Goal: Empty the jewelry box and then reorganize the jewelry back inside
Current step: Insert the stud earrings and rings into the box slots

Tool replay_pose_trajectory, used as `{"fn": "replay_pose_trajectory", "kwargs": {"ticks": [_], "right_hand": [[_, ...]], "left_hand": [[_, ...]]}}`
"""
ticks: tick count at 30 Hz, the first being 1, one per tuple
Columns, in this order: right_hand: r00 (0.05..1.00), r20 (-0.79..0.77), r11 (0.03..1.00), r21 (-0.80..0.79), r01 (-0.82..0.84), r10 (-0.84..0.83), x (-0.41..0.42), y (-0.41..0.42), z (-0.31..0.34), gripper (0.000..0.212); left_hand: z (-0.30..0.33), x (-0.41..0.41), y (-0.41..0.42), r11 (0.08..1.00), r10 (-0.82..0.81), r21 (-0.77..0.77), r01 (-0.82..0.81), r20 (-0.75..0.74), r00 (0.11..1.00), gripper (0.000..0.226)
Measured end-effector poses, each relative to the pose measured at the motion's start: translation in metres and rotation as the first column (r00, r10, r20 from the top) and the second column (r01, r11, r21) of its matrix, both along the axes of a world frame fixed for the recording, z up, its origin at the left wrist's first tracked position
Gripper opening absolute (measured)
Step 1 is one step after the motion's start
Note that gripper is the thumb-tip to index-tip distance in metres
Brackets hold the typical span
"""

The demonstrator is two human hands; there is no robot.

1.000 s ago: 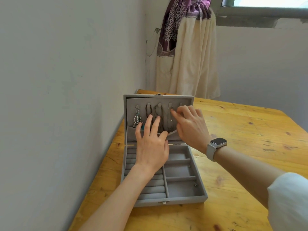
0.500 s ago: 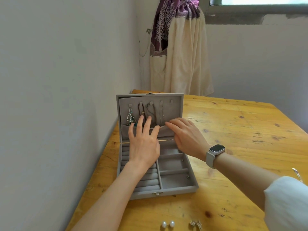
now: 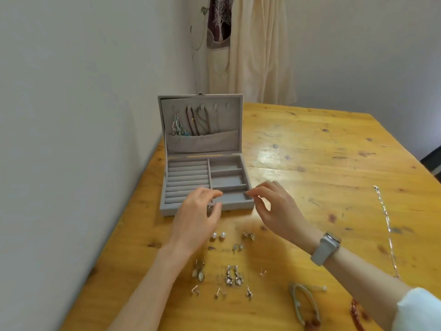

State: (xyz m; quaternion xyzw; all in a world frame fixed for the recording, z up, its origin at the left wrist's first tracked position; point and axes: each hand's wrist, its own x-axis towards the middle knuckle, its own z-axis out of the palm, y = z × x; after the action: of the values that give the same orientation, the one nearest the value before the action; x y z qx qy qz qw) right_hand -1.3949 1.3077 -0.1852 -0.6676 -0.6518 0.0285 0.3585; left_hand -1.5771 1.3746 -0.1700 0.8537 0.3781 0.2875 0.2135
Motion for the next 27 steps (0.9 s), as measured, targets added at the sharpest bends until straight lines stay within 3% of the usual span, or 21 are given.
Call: {"fn": "replay_pose_trajectory", "kwargs": {"ticks": [8, 15, 17, 22, 27], "right_hand": [[0.994, 0.063, 0.964, -0.258, -0.067, 0.086, -0.047, -0.017, -0.014, 0.024], [0.99, 0.118, 0.957, -0.288, -0.039, 0.076, -0.06, -0.008, -0.016, 0.018], [0.996, 0.056, 0.965, -0.255, -0.059, 0.076, -0.058, -0.006, -0.015, 0.014], [0.955, -0.29, 0.983, -0.151, -0.103, 0.055, -0.054, 0.022, 0.011, 0.009], [0.913, -0.407, 0.993, -0.097, -0.07, 0.025, -0.056, 0.072, 0.02, 0.007]], "left_hand": [[-0.023, -0.032, -0.025, 0.985, 0.019, -0.169, -0.045, -0.15, 0.989, 0.027], [-0.025, -0.026, -0.024, 0.987, -0.026, -0.163, -0.001, -0.166, 0.986, 0.017], [-0.021, -0.03, -0.02, 0.99, -0.008, -0.143, -0.008, -0.109, 0.994, 0.014], [0.006, -0.038, 0.013, 0.985, 0.171, -0.023, -0.17, 0.075, 0.982, 0.016], [0.006, -0.032, 0.075, 0.941, 0.317, 0.108, -0.321, 0.054, 0.947, 0.021]]}}
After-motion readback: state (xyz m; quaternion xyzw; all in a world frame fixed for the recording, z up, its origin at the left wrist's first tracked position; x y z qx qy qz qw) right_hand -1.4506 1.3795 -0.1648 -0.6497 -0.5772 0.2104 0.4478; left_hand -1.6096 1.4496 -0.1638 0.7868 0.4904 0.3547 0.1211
